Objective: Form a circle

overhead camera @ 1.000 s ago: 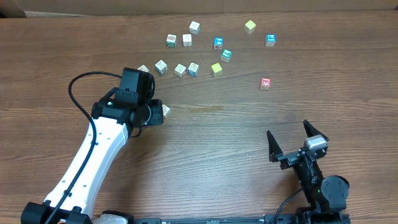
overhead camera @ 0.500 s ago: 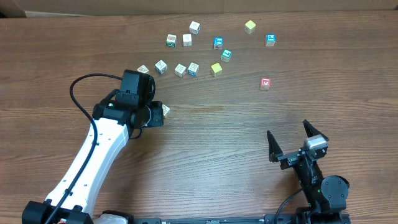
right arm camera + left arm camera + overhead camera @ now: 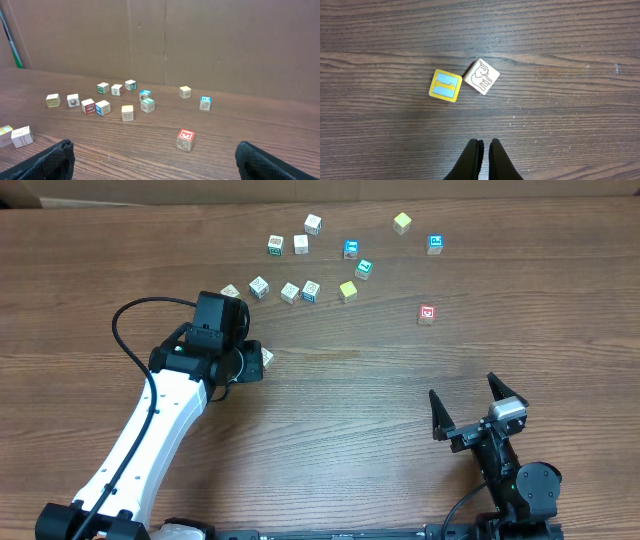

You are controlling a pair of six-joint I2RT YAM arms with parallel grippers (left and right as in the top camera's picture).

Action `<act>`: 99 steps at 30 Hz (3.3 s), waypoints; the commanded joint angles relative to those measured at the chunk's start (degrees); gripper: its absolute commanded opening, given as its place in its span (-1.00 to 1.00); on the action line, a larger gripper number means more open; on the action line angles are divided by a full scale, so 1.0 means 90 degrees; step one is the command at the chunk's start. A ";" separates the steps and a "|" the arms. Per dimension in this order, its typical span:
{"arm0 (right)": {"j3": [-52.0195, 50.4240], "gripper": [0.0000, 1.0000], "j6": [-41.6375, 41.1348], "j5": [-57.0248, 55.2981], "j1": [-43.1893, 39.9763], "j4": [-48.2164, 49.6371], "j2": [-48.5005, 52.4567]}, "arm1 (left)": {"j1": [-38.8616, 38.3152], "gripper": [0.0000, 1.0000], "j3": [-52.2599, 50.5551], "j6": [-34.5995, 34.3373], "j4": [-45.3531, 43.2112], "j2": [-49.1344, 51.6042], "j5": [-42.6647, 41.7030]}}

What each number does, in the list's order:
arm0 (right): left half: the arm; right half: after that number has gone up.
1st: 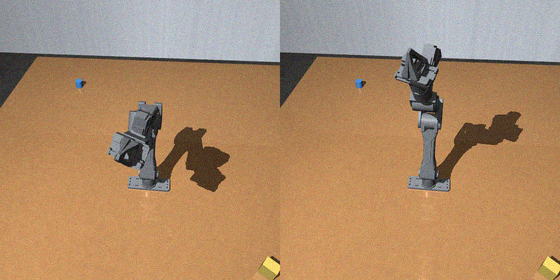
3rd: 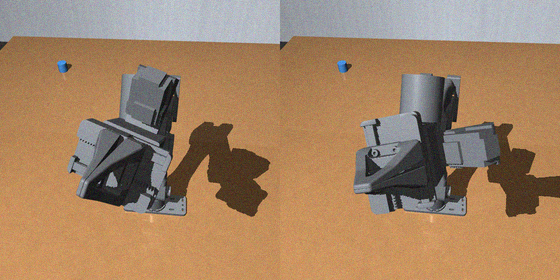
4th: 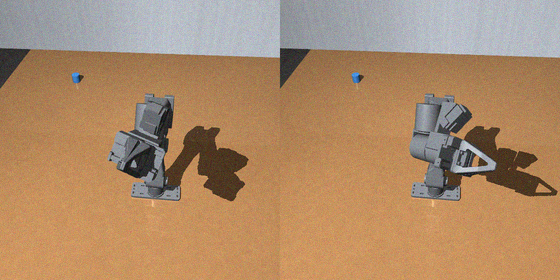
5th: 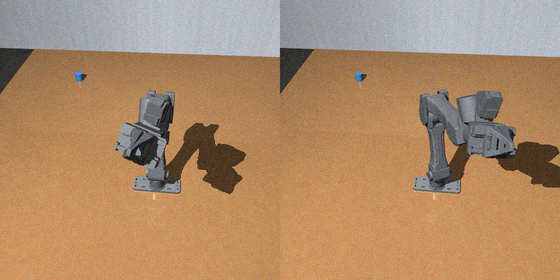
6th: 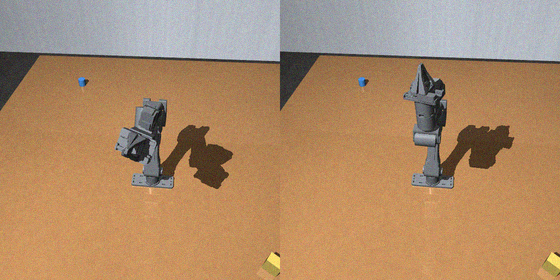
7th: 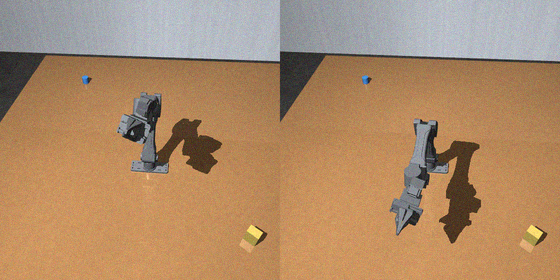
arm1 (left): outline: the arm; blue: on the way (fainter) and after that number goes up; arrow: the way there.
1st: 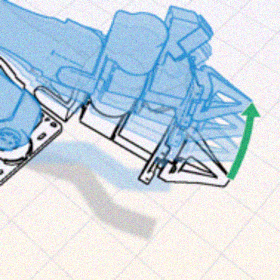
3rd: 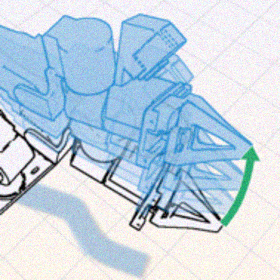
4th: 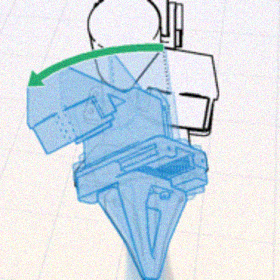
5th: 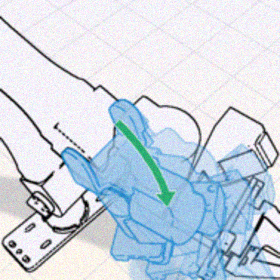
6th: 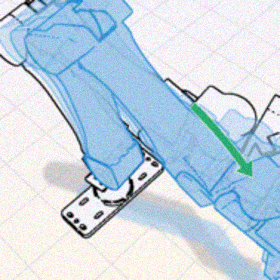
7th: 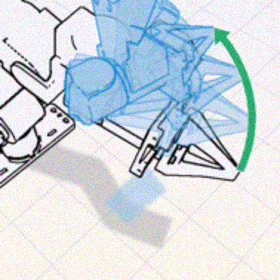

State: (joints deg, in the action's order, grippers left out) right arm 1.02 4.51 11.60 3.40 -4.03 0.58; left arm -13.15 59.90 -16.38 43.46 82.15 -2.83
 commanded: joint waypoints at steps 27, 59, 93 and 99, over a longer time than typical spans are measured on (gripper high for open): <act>-0.0063 1.00 0.0002 0.0002 -0.0012 0.0032 -0.0046 | -0.0005 -0.59 -0.0073 0.0797 -0.0053 0.0029 -0.0515; -0.0063 1.00 0.0002 0.0002 -0.0012 0.0032 -0.0046 | -0.0002 -0.92 -0.0073 0.0843 -0.0024 0.0029 -0.0578; -0.0063 1.00 0.0002 0.0002 -0.0012 0.0032 -0.0046 | -0.0134 -0.92 -0.0073 0.0483 -0.0194 0.0029 -0.0568; -0.0063 1.00 0.0002 0.0002 -0.0012 0.0032 -0.0046 | -0.0321 -0.92 -0.0073 0.0486 -0.0189 0.0029 -0.0466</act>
State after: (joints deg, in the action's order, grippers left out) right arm 1.02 4.49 11.62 3.40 -4.05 0.58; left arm -15.11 59.53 -11.49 41.93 82.15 -7.11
